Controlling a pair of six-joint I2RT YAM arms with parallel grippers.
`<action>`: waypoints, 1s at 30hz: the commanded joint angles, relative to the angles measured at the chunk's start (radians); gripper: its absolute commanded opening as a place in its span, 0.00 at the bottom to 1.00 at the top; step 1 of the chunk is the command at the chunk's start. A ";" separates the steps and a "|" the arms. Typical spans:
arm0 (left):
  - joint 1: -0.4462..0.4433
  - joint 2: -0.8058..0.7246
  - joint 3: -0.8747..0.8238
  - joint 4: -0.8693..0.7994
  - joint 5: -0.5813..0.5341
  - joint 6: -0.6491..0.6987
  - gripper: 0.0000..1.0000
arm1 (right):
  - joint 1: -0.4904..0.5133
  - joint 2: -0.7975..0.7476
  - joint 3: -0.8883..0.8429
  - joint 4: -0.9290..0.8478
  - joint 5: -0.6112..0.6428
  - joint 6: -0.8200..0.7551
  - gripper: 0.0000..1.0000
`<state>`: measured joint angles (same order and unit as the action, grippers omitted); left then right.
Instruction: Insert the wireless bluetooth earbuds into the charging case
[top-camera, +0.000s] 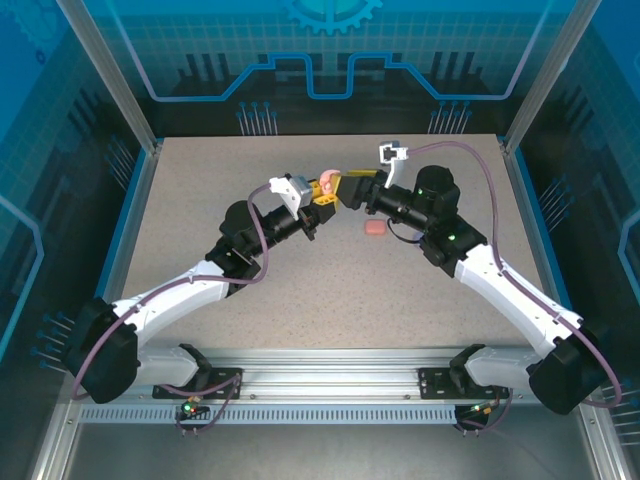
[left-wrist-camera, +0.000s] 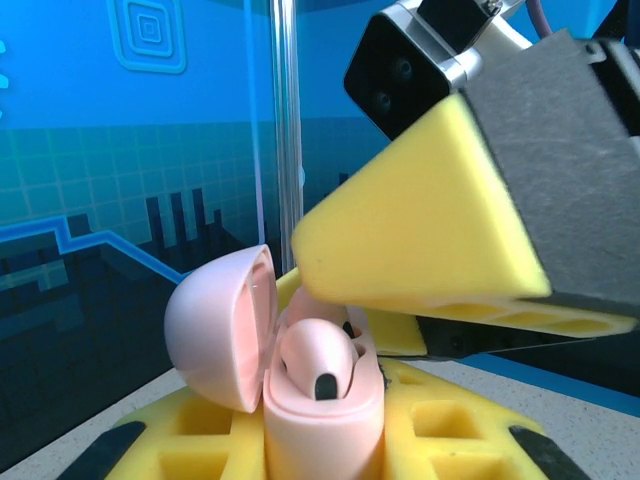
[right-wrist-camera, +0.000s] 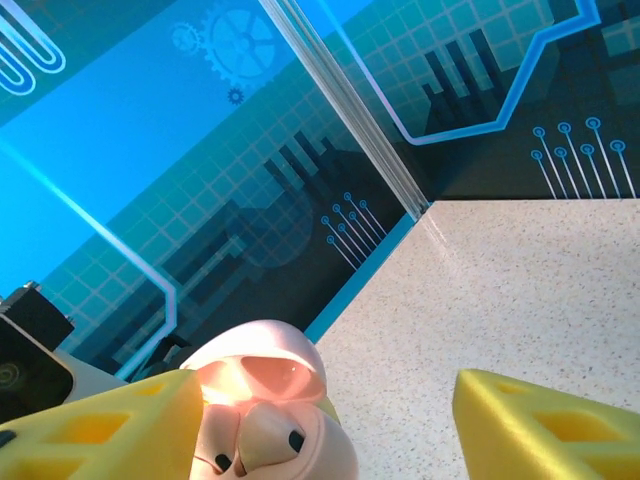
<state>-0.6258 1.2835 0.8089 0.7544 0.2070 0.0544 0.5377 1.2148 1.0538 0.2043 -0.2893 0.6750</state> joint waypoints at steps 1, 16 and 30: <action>-0.005 -0.024 0.015 0.043 0.003 0.004 0.00 | -0.018 -0.058 0.058 -0.036 0.002 -0.014 0.74; -0.006 0.011 -0.049 0.039 -0.010 0.010 0.00 | -0.105 -0.115 0.212 -0.460 0.105 -0.115 0.83; -0.005 0.068 -0.073 0.017 0.030 -0.002 0.00 | -0.165 0.316 0.649 -0.907 0.023 -0.226 0.82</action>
<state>-0.6258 1.3392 0.7479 0.7528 0.2081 0.0540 0.3851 1.4853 1.6291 -0.5667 -0.2287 0.4908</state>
